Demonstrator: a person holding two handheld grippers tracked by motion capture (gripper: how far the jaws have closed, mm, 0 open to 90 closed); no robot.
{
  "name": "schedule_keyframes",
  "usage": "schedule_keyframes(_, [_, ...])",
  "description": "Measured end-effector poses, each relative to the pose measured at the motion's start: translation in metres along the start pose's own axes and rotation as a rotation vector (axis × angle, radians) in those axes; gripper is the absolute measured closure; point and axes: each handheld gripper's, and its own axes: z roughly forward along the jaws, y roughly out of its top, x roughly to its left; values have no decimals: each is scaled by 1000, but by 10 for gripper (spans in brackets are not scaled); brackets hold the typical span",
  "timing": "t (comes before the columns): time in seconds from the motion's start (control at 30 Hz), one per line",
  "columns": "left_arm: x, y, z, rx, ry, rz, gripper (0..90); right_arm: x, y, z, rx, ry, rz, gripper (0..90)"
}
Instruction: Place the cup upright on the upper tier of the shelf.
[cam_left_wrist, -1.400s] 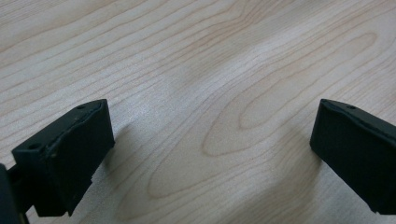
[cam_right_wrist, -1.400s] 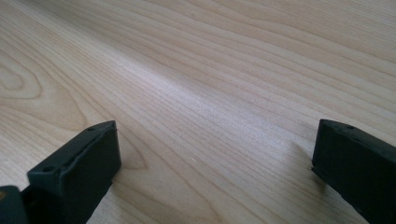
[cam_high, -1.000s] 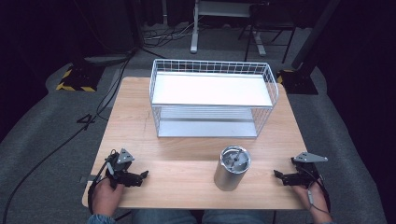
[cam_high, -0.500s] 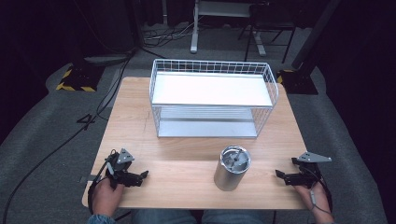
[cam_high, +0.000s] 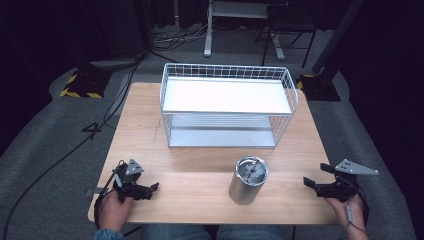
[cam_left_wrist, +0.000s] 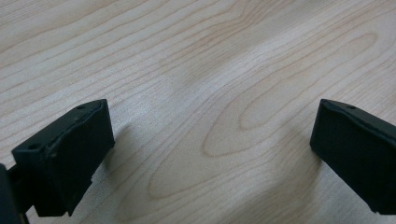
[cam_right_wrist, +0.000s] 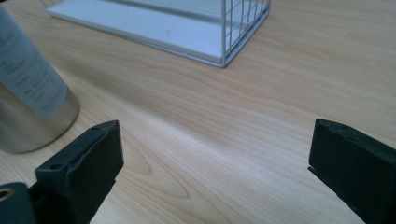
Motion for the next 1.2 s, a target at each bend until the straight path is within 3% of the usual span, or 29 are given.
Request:
schedule_keyframes(0.37, [0,0,0,0,0,0,0,16,18,-14,-55,34,-42,35])
schedule_keyframes(0.7, [0,0,0,0,0,0,0,35,32,-22,-66,53,-71,35])
schedule_keyframes(0.9, [0,0,0,0,0,0,0,52,43,-24,-54,67,-91,35])
schedule_keyframes(1.2, [0,0,0,0,0,1,1,89,60,-22,-52,133,-154,35])
